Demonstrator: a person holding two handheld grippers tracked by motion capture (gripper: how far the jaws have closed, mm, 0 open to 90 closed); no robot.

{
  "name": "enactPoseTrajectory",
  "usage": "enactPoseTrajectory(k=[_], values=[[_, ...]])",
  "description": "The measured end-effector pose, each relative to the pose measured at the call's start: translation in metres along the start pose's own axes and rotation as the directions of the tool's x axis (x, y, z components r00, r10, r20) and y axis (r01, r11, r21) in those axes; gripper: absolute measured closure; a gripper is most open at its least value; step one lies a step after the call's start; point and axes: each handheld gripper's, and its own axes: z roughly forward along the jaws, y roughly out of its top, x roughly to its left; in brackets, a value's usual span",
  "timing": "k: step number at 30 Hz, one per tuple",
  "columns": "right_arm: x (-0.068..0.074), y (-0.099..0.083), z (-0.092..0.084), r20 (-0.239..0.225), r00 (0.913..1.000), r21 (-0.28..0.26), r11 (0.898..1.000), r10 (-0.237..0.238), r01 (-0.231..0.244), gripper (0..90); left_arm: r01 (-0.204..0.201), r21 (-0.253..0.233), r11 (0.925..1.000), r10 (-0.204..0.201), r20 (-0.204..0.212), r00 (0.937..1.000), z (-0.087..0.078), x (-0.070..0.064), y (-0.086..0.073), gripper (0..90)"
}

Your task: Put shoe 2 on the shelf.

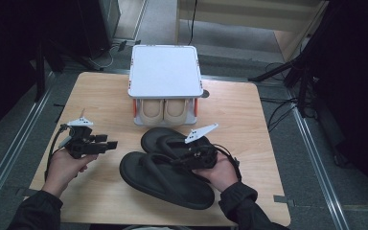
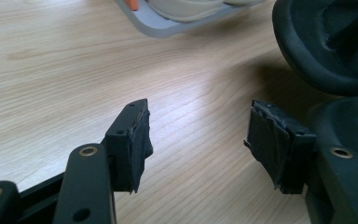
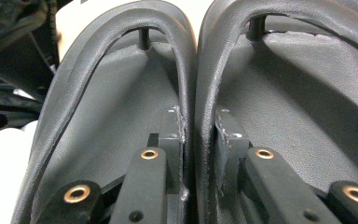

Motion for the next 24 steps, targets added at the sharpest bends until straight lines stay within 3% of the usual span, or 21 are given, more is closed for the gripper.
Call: enactPoseTrajectory(k=[10,24], values=[[-0.007,0.029,-0.001,-0.07,0.9968,-0.003,0.999,-0.04,0.039,76.8,0.012,-0.011,0.9999,-0.012,-0.016,0.9998,-0.005,0.004,-0.004,39.7],[-0.009,0.07,-0.015,-0.104,0.9904,0.001,0.996,-0.091,0.092,76.7,0.037,-0.018,0.9992,-0.037,-0.036,0.9987,-0.015,0.007,-0.014,39.7]])
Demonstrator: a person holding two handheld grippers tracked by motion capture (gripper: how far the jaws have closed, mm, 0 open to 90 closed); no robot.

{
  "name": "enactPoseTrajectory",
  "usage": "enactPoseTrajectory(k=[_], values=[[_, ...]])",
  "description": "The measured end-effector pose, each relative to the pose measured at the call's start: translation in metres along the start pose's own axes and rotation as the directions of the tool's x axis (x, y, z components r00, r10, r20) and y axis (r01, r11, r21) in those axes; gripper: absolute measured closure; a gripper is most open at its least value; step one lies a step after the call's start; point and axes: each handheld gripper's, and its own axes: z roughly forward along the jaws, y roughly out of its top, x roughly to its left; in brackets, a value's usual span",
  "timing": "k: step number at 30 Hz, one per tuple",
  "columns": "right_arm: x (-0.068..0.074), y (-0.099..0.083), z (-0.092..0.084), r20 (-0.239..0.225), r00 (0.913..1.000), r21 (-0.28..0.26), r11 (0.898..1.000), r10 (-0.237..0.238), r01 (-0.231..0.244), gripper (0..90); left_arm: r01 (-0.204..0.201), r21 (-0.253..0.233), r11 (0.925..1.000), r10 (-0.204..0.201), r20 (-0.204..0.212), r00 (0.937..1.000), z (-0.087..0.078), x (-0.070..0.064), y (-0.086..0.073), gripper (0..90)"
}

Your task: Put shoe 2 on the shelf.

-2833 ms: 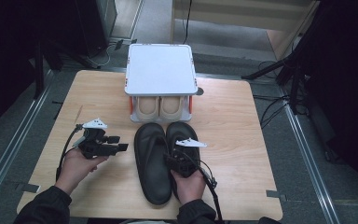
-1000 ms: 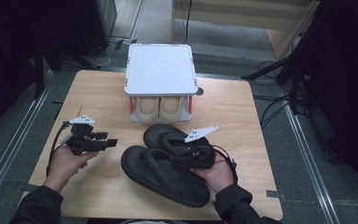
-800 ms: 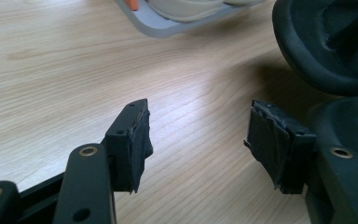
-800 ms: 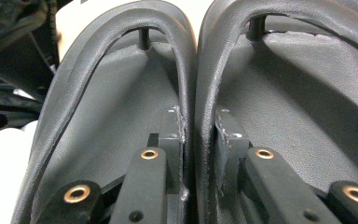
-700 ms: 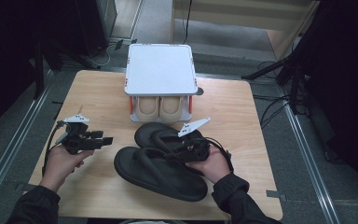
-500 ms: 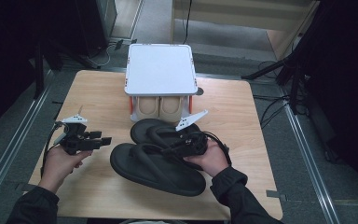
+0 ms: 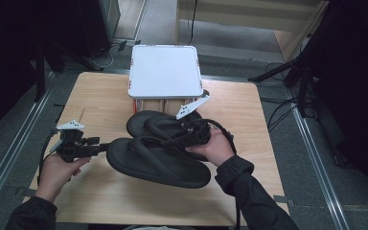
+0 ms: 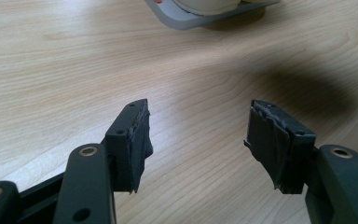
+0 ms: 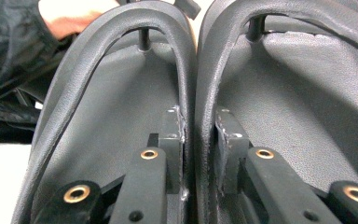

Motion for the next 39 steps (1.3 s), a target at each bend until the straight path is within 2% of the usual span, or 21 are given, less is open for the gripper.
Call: enactPoseTrajectory(k=[9,16,21,27,31,33,35,37,39], values=[[0.001,0.028,-0.008,-0.014,0.9998,-0.016,1.0,-0.011,0.011,76.8,0.013,0.0,0.9999,-0.013,-0.011,0.9999,-0.005,0.002,-0.005,39.7],[0.001,0.048,-0.014,0.013,0.9999,-0.023,1.0,-0.007,0.007,76.7,0.017,-0.005,0.9998,-0.017,-0.015,0.9997,-0.007,0.003,-0.007,39.7],[0.0,0.065,-0.027,0.016,0.9999,-0.041,0.999,0.0,0.001,76.6,0.018,-0.005,0.9998,-0.018,-0.018,0.9997,-0.006,0.003,-0.007,39.6],[-0.007,0.088,-0.039,0.083,0.9966,-0.049,0.999,0.0,0.004,76.7,0.013,-0.004,0.9999,-0.013,-0.017,0.9998,-0.006,0.003,-0.007,39.7],[-0.018,0.101,-0.043,0.135,0.9896,-0.059,0.997,0.048,-0.04,76.7,0.015,-0.001,0.9999,-0.015,-0.012,0.9998,-0.006,0.003,-0.007,39.7],[-0.029,0.108,-0.043,0.178,0.9797,-0.079,0.994,0.093,-0.08,76.7,0.015,-0.001,0.9999,-0.015,-0.011,0.9998,-0.006,0.003,-0.007,39.7],[-0.034,0.113,-0.042,0.2,0.9723,-0.095,0.99,0.121,-0.103,76.7,0.014,-0.001,0.9999,-0.014,-0.01,0.9998,-0.006,0.003,-0.007,39.7],[-0.043,0.119,-0.041,0.239,0.9568,-0.116,0.983,0.165,-0.141,76.7,0.014,-0.001,0.9999,-0.014,-0.009,0.9999,-0.006,0.003,-0.007,39.7],[-0.049,0.122,-0.039,0.278,0.9413,-0.139,0.977,0.192,-0.158,76.7,0.015,0.001,0.9999,-0.015,-0.008,0.9999,-0.005,0.003,-0.007,39.7]])
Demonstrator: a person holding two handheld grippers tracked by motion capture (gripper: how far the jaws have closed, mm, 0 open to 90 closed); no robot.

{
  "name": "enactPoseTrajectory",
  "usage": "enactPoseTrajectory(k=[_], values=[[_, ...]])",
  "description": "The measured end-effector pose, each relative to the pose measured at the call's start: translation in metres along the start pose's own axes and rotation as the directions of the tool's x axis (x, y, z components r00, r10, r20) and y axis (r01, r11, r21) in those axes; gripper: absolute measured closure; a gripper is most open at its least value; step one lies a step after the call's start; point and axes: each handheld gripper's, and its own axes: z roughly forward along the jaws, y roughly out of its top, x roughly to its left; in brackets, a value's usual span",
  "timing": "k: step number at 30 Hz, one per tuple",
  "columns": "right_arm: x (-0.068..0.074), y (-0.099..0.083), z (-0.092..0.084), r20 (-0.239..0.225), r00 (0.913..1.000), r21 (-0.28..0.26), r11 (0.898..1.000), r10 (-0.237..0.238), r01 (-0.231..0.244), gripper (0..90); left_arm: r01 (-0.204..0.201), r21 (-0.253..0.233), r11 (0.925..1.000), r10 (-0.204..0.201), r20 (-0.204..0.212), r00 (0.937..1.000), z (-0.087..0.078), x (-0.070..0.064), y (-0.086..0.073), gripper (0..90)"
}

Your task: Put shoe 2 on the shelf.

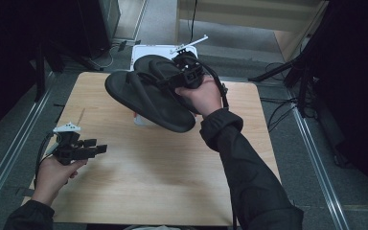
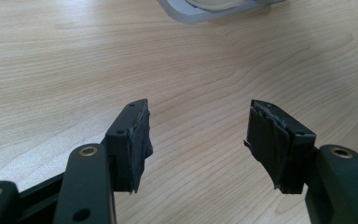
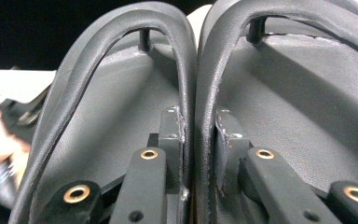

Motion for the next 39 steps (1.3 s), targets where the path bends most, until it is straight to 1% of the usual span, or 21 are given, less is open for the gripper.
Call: enactPoseTrajectory(k=[2,4,5,8,10,12,13,15,17,19,22,23,25,27,28,29,31,33,35,36,39], values=[[-0.004,0.003,0.006,0.05,0.9985,-0.022,1.0,0.021,-0.02,76.7,0.0,0.0,1.0,0.0,-0.002,1.0,0.001,0.0,0.0,39.7],[-0.008,0.007,0.012,0.083,0.9953,-0.03,0.998,0.05,-0.048,76.8,-0.005,0.001,1.0,0.005,0.002,1.0,0.001,-0.001,0.0,39.7],[-0.011,0.01,0.016,0.108,0.9912,-0.037,0.997,0.075,-0.072,76.7,-0.005,0.001,1.0,0.005,0.003,1.0,0.001,-0.001,0.0,39.7],[-0.017,0.017,0.024,0.158,0.9809,-0.04,0.993,0.114,-0.109,76.7,-0.004,0.003,1.0,0.004,0.006,1.0,0.002,-0.001,0.001,39.7],[-0.022,0.021,0.029,0.199,0.9695,-0.049,0.99,0.142,-0.135,76.6,-0.006,0.005,1.0,0.006,0.009,0.9999,0.002,-0.001,0.001,39.7],[-0.025,0.025,0.033,0.241,0.9533,-0.069,0.983,0.183,-0.171,76.7,-0.003,0.001,1.0,0.003,0.009,1.0,0.003,-0.001,0.001,39.7],[-0.029,0.028,0.036,0.268,0.9386,-0.089,0.976,0.218,-0.201,76.7,-0.002,0.002,1.0,0.002,0.011,0.9999,0.003,-0.001,0.002,39.7],[-0.032,0.031,0.039,0.287,0.9217,-0.107,0.965,0.261,-0.24,76.7,-0.003,-0.001,1.0,0.003,0.011,0.9999,0.003,-0.001,0.002,39.7],[-0.038,0.036,0.044,0.312,0.8978,-0.133,0.95,0.311,-0.283,76.7,-0.001,-0.001,1.0,0.001,0.016,0.9999,0.004,-0.001,0.002,39.7],[-0.041,0.04,0.047,0.342,0.8787,-0.146,0.942,0.333,-0.301,76.7,-0.008,0.001,1.0,0.008,0.019,0.9998,0.004,-0.001,0.003,39.7],[-0.045,0.046,0.056,0.385,0.8403,-0.177,0.924,0.382,-0.338,76.7,-0.006,-0.002,1.0,0.006,0.026,0.9997,0.006,-0.002,0.004,39.7],[-0.046,0.047,0.059,0.391,0.8324,-0.183,0.92,0.392,-0.347,76.7,-0.008,-0.002,1.0,0.008,0.026,0.9996,0.007,-0.003,0.005,39.7],[-0.046,0.05,0.065,0.411,0.8048,-0.202,0.904,0.428,-0.378,76.6,-0.011,0.005,0.9999,0.011,0.028,0.9995,0.008,-0.003,0.006,39.8],[-0.047,0.052,0.071,0.417,0.7896,-0.221,0.893,0.45,-0.392,76.5,-0.015,0.009,0.9998,0.015,0.029,0.9995,0.009,-0.003,0.006,39.8],[-0.047,0.053,0.073,0.417,0.7867,-0.225,0.89,0.456,-0.396,76.5,-0.014,0.008,0.9999,0.014,0.026,0.9996,0.01,-0.003,0.007,39.8],[-0.047,0.054,0.076,0.42,0.7801,-0.228,0.886,0.463,-0.404,76.6,-0.012,0.008,0.9999,0.012,0.029,0.9995,0.01,-0.003,0.007,39.8],[-0.046,0.055,0.08,0.436,0.7597,-0.239,0.876,0.483,-0.42,76.5,-0.015,0.008,0.9998,0.015,0.027,0.9995,0.011,-0.003,0.007,39.9],[-0.047,0.055,0.082,0.441,0.7487,-0.253,0.869,0.495,-0.425,76.5,-0.016,0.012,0.9998,0.015,0.03,0.9994,0.011,-0.004,0.007,39.9],[-0.047,0.056,0.082,0.451,0.7393,-0.258,0.866,0.5,-0.428,76.6,-0.017,0.009,0.9998,0.017,0.03,0.9994,0.011,-0.004,0.007,39.9],[-0.047,0.056,0.082,0.459,0.7369,-0.26,0.868,0.497,-0.423,76.5,-0.018,0.01,0.9998,0.018,0.032,0.9993,0.011,-0.004,0.007,39.9],[-0.048,0.056,0.081,0.48,0.7221,-0.267,0.867,0.498,-0.421,76.5,-0.018,0.007,0.9998,0.017,0.032,0.9993,0.011,-0.004,0.007,39.9]])
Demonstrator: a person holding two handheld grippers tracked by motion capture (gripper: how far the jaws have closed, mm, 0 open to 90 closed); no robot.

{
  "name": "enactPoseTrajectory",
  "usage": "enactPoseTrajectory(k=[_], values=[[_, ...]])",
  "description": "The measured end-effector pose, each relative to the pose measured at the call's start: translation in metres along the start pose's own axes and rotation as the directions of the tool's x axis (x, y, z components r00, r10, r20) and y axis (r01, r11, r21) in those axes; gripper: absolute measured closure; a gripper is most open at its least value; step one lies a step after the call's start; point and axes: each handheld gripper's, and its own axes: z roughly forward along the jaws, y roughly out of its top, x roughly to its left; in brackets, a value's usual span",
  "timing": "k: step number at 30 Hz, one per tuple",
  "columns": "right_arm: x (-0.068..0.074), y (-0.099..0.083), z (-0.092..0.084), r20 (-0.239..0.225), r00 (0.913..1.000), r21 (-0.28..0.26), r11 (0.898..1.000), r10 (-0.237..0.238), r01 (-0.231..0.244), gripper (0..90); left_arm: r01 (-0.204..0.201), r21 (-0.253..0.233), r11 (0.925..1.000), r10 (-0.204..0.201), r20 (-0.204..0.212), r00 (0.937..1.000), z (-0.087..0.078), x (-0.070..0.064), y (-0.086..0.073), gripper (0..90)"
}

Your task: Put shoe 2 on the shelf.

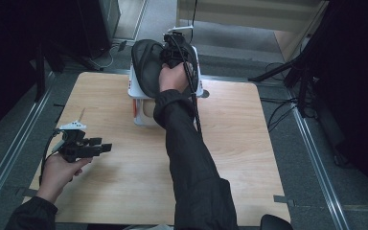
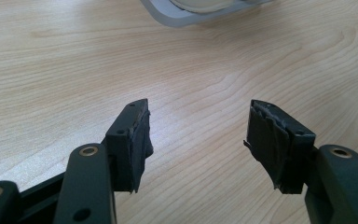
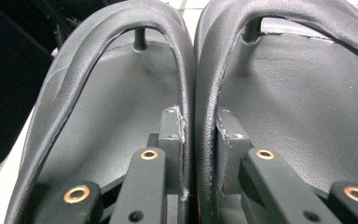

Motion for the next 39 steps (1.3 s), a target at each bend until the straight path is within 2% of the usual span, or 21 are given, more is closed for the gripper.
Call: enactPoseTrajectory(k=[8,12,15,22,30,35,39], values=[[-0.005,0.003,0.0,0.007,0.9978,-0.024,0.998,0.066,-0.066,76.0,-0.008,0.006,1.0,0.008,0.001,1.0,0.002,-0.001,0.001,39.9],[-0.005,0.002,0.003,0.013,0.9974,-0.029,0.997,0.071,-0.07,75.5,-0.007,0.005,1.0,0.007,0.001,1.0,0.002,-0.001,0.001,40.0],[-0.004,0.002,0.004,-0.005,0.996,-0.031,0.996,0.089,-0.089,74.3,-0.005,0.005,1.0,0.005,0.0,1.0,0.002,0.0,0.001,40.0],[0.0,0.0,0.003,-0.009,0.9983,-0.044,0.997,0.058,-0.058,63.8,-0.01,0.008,0.9999,0.01,0.002,0.9999,0.003,-0.001,0.002,40.0],[0.0,-0.001,0.001,-0.03,0.9977,-0.037,0.997,0.061,-0.062,60.9,-0.015,0.014,0.9998,0.015,0.004,0.9999,0.005,-0.003,0.003,39.9],[0.002,-0.006,0.001,-0.033,0.9991,-0.033,0.999,0.027,-0.028,53.7,-0.021,0.015,0.9997,0.021,0.002,0.9998,0.006,-0.003,0.004,40.0],[0.001,-0.008,-0.002,-0.045,0.9988,-0.031,0.999,0.017,-0.018,53.3,-0.027,0.016,0.9995,0.027,-0.001,0.9996,0.007,-0.003,0.004,40.0]])
